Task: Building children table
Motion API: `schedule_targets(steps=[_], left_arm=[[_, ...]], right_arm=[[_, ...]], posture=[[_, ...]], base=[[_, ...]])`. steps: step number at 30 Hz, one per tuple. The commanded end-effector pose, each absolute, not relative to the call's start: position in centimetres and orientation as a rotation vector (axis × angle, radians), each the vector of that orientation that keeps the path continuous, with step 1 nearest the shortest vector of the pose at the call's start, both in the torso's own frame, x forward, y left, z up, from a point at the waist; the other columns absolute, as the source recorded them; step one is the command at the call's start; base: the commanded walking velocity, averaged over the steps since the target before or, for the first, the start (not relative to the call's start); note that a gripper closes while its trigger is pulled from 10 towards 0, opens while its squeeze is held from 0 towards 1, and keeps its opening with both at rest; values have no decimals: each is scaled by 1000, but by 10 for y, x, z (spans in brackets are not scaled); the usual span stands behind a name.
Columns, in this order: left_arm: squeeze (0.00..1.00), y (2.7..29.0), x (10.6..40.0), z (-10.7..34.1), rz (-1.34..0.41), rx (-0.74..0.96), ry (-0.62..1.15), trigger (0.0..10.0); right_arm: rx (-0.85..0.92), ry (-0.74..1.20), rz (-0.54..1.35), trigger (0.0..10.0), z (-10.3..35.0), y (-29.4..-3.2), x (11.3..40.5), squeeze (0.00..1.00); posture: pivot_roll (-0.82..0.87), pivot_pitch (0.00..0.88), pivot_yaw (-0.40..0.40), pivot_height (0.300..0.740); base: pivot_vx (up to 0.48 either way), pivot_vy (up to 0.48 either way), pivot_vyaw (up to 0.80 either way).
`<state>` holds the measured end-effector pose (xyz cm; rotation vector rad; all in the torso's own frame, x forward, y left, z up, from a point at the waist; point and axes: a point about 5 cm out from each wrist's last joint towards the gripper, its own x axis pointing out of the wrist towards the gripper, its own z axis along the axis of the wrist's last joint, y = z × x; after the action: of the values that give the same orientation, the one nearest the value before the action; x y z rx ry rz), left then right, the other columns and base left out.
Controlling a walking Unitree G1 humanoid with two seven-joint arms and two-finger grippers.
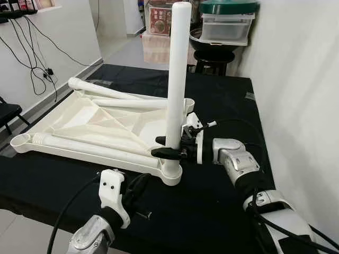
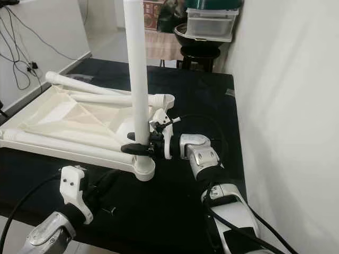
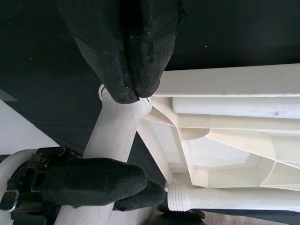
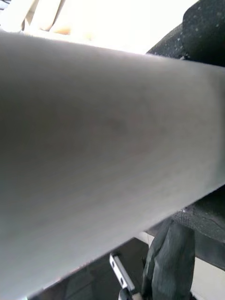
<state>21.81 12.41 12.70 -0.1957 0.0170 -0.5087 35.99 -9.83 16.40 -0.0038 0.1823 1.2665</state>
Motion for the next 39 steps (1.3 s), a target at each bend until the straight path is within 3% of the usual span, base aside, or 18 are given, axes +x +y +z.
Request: schedule_targets(steps=[1, 3, 5, 7, 10, 13, 18, 19, 20, 21, 22, 28, 39], left_arm=[[0, 124, 218, 126, -509, -196, 31, 10000], [0, 124, 217, 126, -508, -196, 30, 10000], [0, 125, 217, 126, -500, -190, 29, 10000], [0, 128, 216, 127, -487, -179, 31, 10000], [0, 129, 216, 127, -485, -181, 33, 10000], [0, 132, 218, 126, -473, -209, 34, 10000], [0, 137, 220, 127, -449, -219, 33, 10000], [0, 139, 220, 128, -423, -209, 23, 10000], [0, 142, 220, 129, -397, -200, 14, 10000], [0, 142, 220, 129, -397, -200, 14, 10000], [0, 144, 220, 129, -372, -191, 8, 10000], [0, 153, 224, 134, -303, -121, -22, 10000], [0, 161, 222, 135, -221, -92, -28, 10000]], right_arm=[[53, 202, 1236, 0, 157, -103, 360, 0], [37, 205, 1202, 0, 153, -107, 358, 0], [-27, 267, 942, 0, 133, -116, 350, 0], [101, 265, 254, 0, 121, -131, 342, 0], [93, 320, 330, 0, 113, -124, 322, 0], [89, 303, 591, 0, 124, -109, 310, 0], [81, 301, 602, 0, 119, -107, 318, 0], [71, 284, 618, 10000, 121, -106, 319, 0], [64, 259, 641, 10000, 124, -105, 318, 498], [64, 259, 641, 10000, 124, -105, 318, 498], [76, 246, 652, 10000, 128, -102, 312, 1000], [131, 213, 749, 10000, 141, -102, 294, 1000], [110, 240, 975, 10000, 140, -126, 263, 1000]], posture=[[38, 37, -10, 740], [33, 43, -13, 740], [33, 47, -18, 740], [30, 55, -20, 740], [26, 70, -15, 740], [-14, 54, 6, 740], [-1, 52, 3, 740], [-2, 53, 5, 740], [-3, 54, 7, 740], [-3, 54, 7, 740], [-8, 54, 4, 740], [-15, 56, 8, 740], [-29, 65, 14, 740]], base=[[0, 0, 0], [0, 0, 0], [0, 0, 0], [0, 0, 0], [0, 0, 0], [0, 0, 0], [0, 0, 0], [0, 0, 0], [0, 0, 0], [0, 0, 0], [0, 0, 0], [0, 0, 0], [0, 0, 0]])
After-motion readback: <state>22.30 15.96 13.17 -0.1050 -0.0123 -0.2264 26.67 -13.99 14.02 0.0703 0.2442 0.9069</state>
